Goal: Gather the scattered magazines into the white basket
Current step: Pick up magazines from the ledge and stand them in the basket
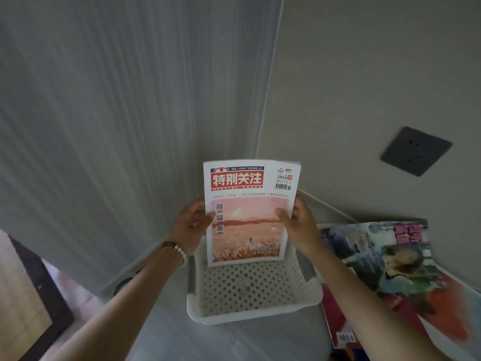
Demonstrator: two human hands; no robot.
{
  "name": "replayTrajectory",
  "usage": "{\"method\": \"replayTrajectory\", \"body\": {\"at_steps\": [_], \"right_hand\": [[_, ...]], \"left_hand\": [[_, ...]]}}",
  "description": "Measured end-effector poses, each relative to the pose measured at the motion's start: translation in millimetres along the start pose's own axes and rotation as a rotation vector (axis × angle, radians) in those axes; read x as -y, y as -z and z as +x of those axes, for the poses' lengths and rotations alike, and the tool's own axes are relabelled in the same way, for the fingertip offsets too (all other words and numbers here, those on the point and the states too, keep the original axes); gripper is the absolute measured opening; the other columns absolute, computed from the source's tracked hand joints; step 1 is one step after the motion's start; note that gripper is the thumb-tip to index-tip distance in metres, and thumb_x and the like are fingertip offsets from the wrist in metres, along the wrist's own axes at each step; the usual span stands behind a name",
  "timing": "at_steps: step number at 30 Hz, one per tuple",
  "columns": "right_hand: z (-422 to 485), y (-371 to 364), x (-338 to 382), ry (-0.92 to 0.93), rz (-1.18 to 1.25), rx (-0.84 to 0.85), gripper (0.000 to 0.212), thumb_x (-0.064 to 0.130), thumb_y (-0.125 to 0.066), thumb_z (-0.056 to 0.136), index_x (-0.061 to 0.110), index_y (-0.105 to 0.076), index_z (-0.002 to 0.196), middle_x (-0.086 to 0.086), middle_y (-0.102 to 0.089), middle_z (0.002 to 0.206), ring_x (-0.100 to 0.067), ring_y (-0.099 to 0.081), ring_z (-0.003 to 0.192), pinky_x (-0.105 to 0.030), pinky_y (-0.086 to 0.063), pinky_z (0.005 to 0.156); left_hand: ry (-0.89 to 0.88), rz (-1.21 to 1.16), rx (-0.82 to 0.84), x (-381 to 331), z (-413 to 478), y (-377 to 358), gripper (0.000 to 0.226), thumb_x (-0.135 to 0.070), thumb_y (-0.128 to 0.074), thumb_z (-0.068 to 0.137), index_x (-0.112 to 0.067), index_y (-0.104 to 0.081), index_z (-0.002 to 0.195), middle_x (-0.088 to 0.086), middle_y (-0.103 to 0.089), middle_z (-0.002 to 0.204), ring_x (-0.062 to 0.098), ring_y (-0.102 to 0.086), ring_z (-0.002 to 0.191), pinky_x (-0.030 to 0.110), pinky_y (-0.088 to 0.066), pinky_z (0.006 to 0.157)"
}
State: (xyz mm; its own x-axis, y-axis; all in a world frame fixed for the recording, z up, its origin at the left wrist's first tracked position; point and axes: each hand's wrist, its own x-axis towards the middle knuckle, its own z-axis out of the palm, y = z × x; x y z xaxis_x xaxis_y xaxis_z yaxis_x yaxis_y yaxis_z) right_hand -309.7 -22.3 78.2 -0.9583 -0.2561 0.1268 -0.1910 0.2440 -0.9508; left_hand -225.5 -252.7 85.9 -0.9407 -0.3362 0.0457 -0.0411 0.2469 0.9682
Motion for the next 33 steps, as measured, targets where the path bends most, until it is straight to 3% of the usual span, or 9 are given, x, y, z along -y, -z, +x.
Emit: {"method": "replayTrajectory", "body": {"at_steps": [2, 6, 9, 13, 18, 23, 27, 31, 33], "right_hand": [[-2.6, -2.5, -12.5, 0.010, 0.018, 0.015, 0.034, 0.018, -0.059, 0.089, 0.024, -0.048, 0.121, 0.005, -0.064, 0.115, -0.017, -0.064, 0.105, -0.033, -0.057, 0.083], [-6.5, -3.2, -23.9, 0.008, 0.021, 0.029, 0.037, 0.020, -0.059, 0.089, 0.037, -0.046, 0.119, 0.023, -0.060, 0.114, 0.003, -0.060, 0.104, -0.018, -0.054, 0.082], [-4.7, -2.3, -27.4, 0.002, -0.001, 0.031, 0.035, 0.015, -0.060, 0.088, 0.038, -0.045, 0.111, 0.022, -0.060, 0.110, 0.009, -0.060, 0.099, -0.013, -0.053, 0.077], [-2.2, -4.0, -32.6, -0.025, -0.009, 0.068, 0.043, 0.003, -0.060, 0.086, 0.032, -0.042, 0.112, 0.023, -0.057, 0.110, 0.009, -0.057, 0.099, -0.007, -0.050, 0.075], [2.5, -5.9, -33.1, -0.052, -0.039, 0.112, 0.054, -0.004, -0.057, 0.084, 0.039, -0.037, 0.110, 0.027, -0.053, 0.108, 0.010, -0.054, 0.096, -0.004, -0.048, 0.069], [0.4, -3.4, -38.3, -0.073, -0.048, 0.114, 0.053, -0.003, -0.060, 0.082, 0.031, -0.035, 0.115, 0.027, -0.051, 0.106, 0.008, -0.051, 0.095, -0.004, -0.047, 0.063], [-1.5, 0.0, -37.5, -0.092, -0.061, 0.112, 0.055, -0.001, -0.063, 0.081, 0.030, -0.036, 0.116, 0.024, -0.053, 0.105, 0.005, -0.053, 0.093, -0.006, -0.049, 0.061], [-7.5, 4.3, -38.4, -0.114, -0.044, 0.097, 0.053, 0.003, -0.065, 0.081, 0.025, -0.038, 0.120, 0.001, -0.059, 0.115, -0.014, -0.057, 0.105, -0.025, -0.055, 0.078], [-12.6, 5.6, -38.8, -0.114, -0.079, 0.087, 0.053, 0.007, -0.067, 0.081, 0.023, -0.038, 0.123, 0.001, -0.058, 0.116, -0.017, -0.056, 0.109, -0.034, -0.053, 0.087]], "left_hand": [[-0.006, 0.021, 0.019, 10.4, -2.4, -2.7, 0.012, -0.018, -0.059, 0.086, -0.029, -0.056, 0.083, -0.014, -0.069, 0.088, -0.004, -0.065, 0.079, 0.013, -0.051, 0.068], [0.046, -0.011, 0.045, 22.2, -5.5, -4.6, 0.008, -0.021, -0.058, 0.087, -0.023, -0.058, 0.094, -0.001, -0.069, 0.103, 0.015, -0.064, 0.098, 0.034, -0.050, 0.086], [0.077, -0.012, 0.072, 22.0, -5.7, -5.1, 0.018, -0.013, -0.058, 0.086, -0.029, -0.055, 0.096, 0.002, -0.069, 0.107, 0.019, -0.062, 0.102, 0.037, -0.048, 0.090], [0.144, -0.069, 0.063, 23.6, -7.7, -8.8, 0.030, 0.003, -0.059, 0.083, -0.020, -0.052, 0.100, 0.000, -0.067, 0.099, 0.018, -0.062, 0.099, 0.034, -0.052, 0.087], [0.192, -0.079, 0.052, 25.5, -11.9, -9.4, 0.035, 0.006, -0.060, 0.080, -0.014, -0.051, 0.108, 0.003, -0.066, 0.100, 0.011, -0.061, 0.094, 0.015, -0.049, 0.070], [0.209, -0.038, 0.063, 26.4, -14.4, -8.8, 0.041, 0.010, -0.058, 0.079, -0.016, -0.050, 0.109, 0.003, -0.065, 0.101, 0.013, -0.059, 0.096, 0.016, -0.047, 0.071], [0.214, -0.010, 0.030, 28.2, -18.1, -7.9, 0.042, 0.007, -0.059, 0.079, -0.013, -0.050, 0.115, 0.004, -0.066, 0.103, 0.019, -0.060, 0.101, 0.028, -0.050, 0.081], [0.187, 0.057, -0.068, 27.8, -22.9, -10.8, 0.040, -0.002, -0.064, 0.079, -0.020, -0.050, 0.113, -0.002, -0.062, 0.105, 0.013, -0.056, 0.099, 0.009, -0.045, 0.064], [0.180, 0.101, -0.088, 26.9, -26.0, -13.7, 0.043, -0.006, -0.065, 0.080, -0.024, -0.047, 0.114, -0.005, -0.059, 0.107, 0.011, -0.053, 0.098, 0.005, -0.042, 0.060]]}}
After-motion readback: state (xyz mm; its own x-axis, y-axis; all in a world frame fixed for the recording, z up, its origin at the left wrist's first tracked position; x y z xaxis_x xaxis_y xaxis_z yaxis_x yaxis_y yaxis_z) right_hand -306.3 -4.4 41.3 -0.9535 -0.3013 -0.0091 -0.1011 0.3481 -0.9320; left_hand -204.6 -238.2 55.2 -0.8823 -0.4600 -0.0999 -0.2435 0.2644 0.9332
